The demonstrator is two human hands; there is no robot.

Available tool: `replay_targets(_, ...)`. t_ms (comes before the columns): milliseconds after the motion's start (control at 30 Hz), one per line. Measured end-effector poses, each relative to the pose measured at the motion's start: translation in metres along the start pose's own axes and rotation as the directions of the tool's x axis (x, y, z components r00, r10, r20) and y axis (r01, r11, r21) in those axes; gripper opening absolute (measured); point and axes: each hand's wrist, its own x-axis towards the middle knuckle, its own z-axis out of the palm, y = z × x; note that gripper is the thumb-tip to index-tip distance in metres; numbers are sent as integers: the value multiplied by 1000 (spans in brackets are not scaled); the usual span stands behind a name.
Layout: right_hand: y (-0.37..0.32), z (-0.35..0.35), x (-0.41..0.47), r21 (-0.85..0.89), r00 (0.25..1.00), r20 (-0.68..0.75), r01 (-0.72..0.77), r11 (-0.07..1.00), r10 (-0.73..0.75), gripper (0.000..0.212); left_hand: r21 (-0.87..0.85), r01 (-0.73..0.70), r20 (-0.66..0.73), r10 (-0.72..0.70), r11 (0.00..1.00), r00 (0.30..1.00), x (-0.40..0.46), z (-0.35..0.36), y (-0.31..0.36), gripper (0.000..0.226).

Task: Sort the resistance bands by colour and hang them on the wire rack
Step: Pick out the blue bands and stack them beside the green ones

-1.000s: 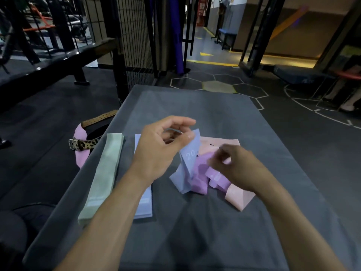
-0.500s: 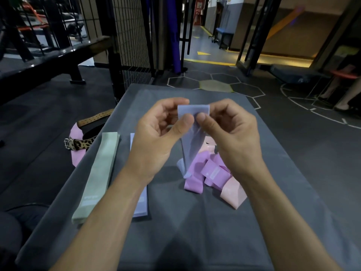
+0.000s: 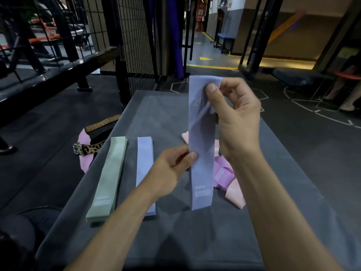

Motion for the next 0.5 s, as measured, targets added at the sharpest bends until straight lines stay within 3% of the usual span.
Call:
replay_targets(400, 37, 27, 9, 75, 963, -234, -120, 990, 135, 3, 128, 269, 133, -285, 955, 949, -28, -24, -20, 24)
replay_targets(500, 46, 40, 14, 76, 955, -256, -133, 988, 149, 4, 124, 323, 90, -335, 938, 938, -34, -33, -22, 26)
